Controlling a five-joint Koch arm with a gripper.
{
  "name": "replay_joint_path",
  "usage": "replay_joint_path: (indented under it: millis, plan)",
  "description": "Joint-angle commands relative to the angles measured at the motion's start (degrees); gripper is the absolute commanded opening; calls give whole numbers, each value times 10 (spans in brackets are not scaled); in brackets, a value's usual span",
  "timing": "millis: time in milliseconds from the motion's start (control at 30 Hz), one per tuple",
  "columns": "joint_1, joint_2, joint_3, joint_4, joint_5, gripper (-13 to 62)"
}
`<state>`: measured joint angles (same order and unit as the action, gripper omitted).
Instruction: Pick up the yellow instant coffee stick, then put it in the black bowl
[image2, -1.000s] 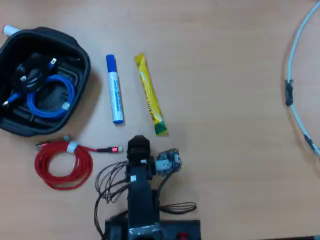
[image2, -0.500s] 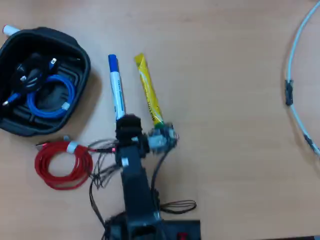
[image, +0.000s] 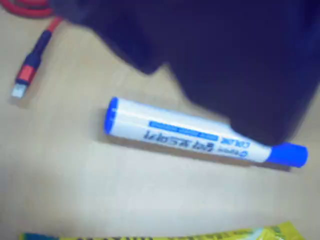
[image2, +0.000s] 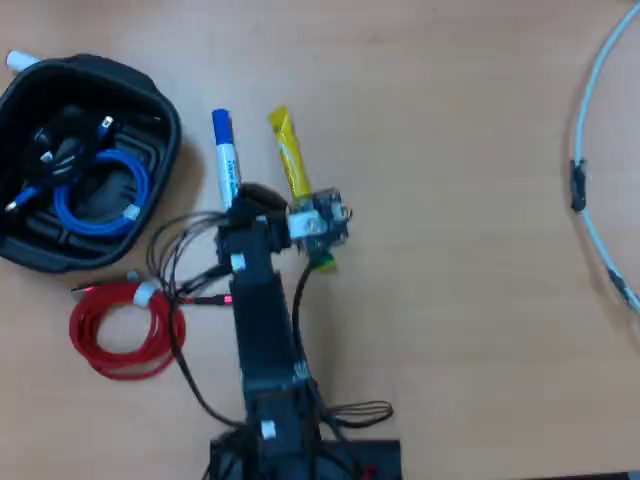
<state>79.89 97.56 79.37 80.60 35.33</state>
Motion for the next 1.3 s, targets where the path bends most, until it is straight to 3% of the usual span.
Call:
replay_joint_path:
  millis: [0,167,667,933,1067,1267]
  plan:
    - [7,-45,-91,51,11,185]
    - [31,-115,-180,96,12,185]
    - [140,-220,-200,89,63,201]
    - [142,-292,-200,71,98,381]
    - [142,-327,-201,47,121,392]
    - [139,-342,-199,34,263,391]
